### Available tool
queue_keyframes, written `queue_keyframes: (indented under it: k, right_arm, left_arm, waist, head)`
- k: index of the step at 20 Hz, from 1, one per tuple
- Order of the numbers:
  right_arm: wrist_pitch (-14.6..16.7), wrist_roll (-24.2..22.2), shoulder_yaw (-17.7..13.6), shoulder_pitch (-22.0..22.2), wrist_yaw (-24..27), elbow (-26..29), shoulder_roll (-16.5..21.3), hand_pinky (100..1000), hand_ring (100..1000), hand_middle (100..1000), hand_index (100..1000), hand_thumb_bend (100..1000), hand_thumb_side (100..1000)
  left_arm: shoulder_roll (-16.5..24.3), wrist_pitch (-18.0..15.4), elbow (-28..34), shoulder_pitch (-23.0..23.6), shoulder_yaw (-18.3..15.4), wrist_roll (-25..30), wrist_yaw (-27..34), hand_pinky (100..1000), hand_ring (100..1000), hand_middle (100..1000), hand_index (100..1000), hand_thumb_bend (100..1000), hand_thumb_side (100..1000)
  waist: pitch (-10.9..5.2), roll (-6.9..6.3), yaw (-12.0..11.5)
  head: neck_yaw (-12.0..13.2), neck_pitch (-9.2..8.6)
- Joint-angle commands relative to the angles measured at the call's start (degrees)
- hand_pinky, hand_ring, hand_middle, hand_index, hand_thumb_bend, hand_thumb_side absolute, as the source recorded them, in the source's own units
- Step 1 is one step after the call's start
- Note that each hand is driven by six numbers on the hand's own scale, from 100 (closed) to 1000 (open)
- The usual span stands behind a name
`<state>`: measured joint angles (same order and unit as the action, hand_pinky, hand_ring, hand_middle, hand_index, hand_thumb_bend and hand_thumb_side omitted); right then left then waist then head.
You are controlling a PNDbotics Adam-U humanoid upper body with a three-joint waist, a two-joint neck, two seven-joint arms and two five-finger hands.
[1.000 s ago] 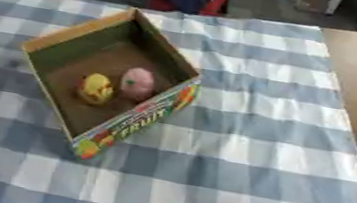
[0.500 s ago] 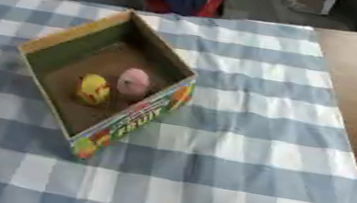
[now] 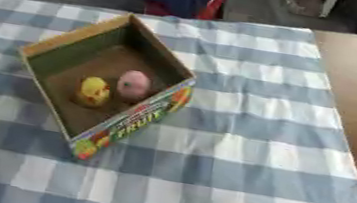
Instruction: Pick up objects on the table and place them in the box.
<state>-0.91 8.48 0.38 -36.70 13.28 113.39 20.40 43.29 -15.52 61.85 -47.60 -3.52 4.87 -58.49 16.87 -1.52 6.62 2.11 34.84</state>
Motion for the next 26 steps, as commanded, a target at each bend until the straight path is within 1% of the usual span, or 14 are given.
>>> queue_keyframes:
  k: [1, 2, 5, 8, 11, 14, 17, 22, 26]
  right_arm:
    - [0.0, 0.0, -0.1, -0.7, 0.4, 1.2, 0.6, 684, 716, 654, 855, 100, 980]
    - [0.0, 0.0, 0.0, -0.8, 0.5, 1.2, 0.5, 683, 716, 654, 855, 100, 980]
    - [0.0, -0.2, 0.2, -1.1, 0.7, 1.2, 0.2, 683, 716, 654, 855, 100, 978]
    - [0.2, -0.5, 0.5, -1.5, 1.0, 1.2, -0.2, 683, 717, 654, 855, 100, 977]
    - [0.2, -0.8, 0.8, -1.8, 1.3, 1.2, -0.5, 683, 717, 653, 854, 100, 976]
    - [0.1, -1.1, 1.1, -2.1, 1.5, 1.2, -0.9, 683, 717, 653, 853, 100, 977]
    - [0.0, -1.5, 1.4, -2.4, 1.6, 1.2, -1.3, 683, 717, 652, 853, 100, 978]
    - [-0.3, -2.0, 1.5, -2.2, 1.6, 1.2, -1.5, 684, 716, 649, 854, 100, 983]
    - [-0.4, -2.2, 1.5, -2.3, 1.5, 1.2, -1.6, 684, 716, 649, 854, 100, 983]
  left_arm:
    - [0.3, -0.7, 3.9, -2.5, 0.8, -0.9, 1.9, 100, 370, 246, 421, 100, 332]
    - [-0.5, -1.0, 4.9, -3.2, 1.2, -1.0, 2.2, 100, 370, 245, 421, 100, 226]
    - [-4.2, -1.0, 8.2, -5.5, 2.2, -1.2, 2.5, 100, 366, 241, 415, 100, 221]
    - [-8.2, -1.0, 10.9, -7.5, 3.4, -1.5, 1.1, 100, 368, 241, 415, 100, 222]
    - [-11.8, -0.9, 12.2, -9.0, 4.2, -2.3, -1.2, 100, 370, 242, 416, 100, 223]
    - [-14.5, -1.3, 12.5, -10.0, 5.1, -3.3, -3.5, 100, 371, 242, 416, 100, 225]
    - [-16.2, -2.3, 12.6, -10.3, 6.3, -4.4, -5.1, 100, 361, 243, 407, 100, 232]
    - [-18.3, -4.9, 11.8, -9.7, 8.6, -5.9, -6.9, 100, 353, 241, 409, 100, 235]
    - [-20.3, -7.3, 10.5, -9.4, 9.6, -8.0, -4.6, 100, 367, 252, 417, 100, 221]
  waist:
    - [-1.56, -0.04, 0.1]
    - [-1.59, 0.0, 0.1]
    - [-1.64, 0.19, 0.2]
    - [-1.67, 0.36, 0.4]
    - [-1.66, 0.46, 0.7]
    - [-1.59, 0.43, 1.0]
    - [-1.4, 0.34, 1.3]
    - [-1.05, 0.1, 1.5]
    - [-0.82, 0.04, 1.8]
  head:
    - [-0.2, 0.17]
    - [-0.2, 0.19]
    - [-0.3, 0.16]
    - [0.0, 0.25]
    - [0.4, 0.28]
    - [0.6, 0.28]
    - [0.7, 0.14]
    - [0.3, -0.27]
    - [0.0, -0.5]
